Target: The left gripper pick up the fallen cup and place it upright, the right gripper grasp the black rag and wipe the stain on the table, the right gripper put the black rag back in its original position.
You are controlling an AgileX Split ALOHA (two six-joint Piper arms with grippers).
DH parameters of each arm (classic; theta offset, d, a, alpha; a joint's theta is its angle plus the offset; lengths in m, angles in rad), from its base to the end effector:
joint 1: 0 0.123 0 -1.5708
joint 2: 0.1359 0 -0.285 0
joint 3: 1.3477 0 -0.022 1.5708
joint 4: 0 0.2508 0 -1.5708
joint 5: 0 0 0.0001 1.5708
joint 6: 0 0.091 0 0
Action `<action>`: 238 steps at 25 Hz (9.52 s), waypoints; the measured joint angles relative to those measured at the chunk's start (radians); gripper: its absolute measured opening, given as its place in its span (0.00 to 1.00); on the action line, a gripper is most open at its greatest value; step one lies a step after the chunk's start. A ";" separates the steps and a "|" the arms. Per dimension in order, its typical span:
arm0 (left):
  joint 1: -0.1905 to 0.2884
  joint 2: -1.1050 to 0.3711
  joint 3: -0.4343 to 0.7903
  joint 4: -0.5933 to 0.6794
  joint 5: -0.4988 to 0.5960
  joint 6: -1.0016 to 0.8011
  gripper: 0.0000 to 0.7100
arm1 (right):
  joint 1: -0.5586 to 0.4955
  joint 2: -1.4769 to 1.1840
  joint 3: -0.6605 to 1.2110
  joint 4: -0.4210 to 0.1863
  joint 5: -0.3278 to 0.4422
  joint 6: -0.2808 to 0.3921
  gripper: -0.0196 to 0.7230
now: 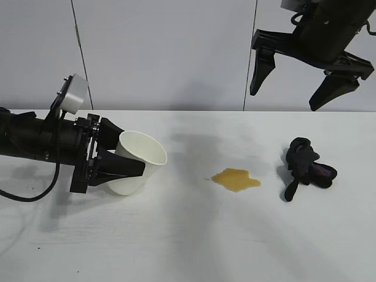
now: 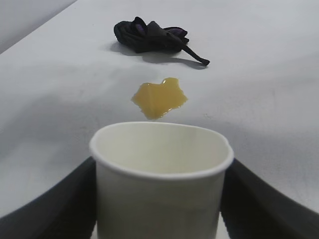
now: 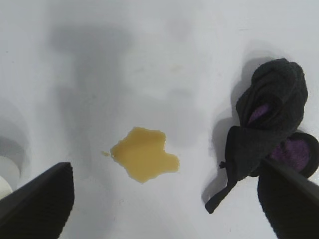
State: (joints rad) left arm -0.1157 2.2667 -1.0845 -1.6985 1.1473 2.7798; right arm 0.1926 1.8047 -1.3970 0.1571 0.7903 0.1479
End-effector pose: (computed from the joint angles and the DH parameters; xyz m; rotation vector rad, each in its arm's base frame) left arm 0.3596 -0.1247 0.0738 1.3567 1.4396 -0.8310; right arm 0.3794 0.0843 0.2498 0.0537 2.6969 0.2899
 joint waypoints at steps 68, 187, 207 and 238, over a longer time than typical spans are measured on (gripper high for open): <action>-0.138 -0.366 -0.413 1.189 -0.278 -2.430 0.98 | -0.116 0.053 0.149 -0.168 -0.068 0.070 0.92; -0.138 -0.366 -0.413 1.208 -0.254 -2.498 0.98 | 0.177 0.290 0.058 -0.114 -0.086 0.090 0.18; -0.138 -0.366 -0.413 1.209 -0.253 -2.498 0.98 | 0.039 0.290 0.060 -0.122 -0.085 0.084 0.18; -0.138 -0.366 -0.413 1.209 -0.241 -2.498 0.98 | -0.079 -0.050 0.064 0.008 0.051 0.004 0.92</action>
State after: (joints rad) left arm -0.2534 1.9010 -1.4976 -0.4892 0.9064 0.2819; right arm 0.1131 1.7542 -1.3328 0.1653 0.8415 0.1518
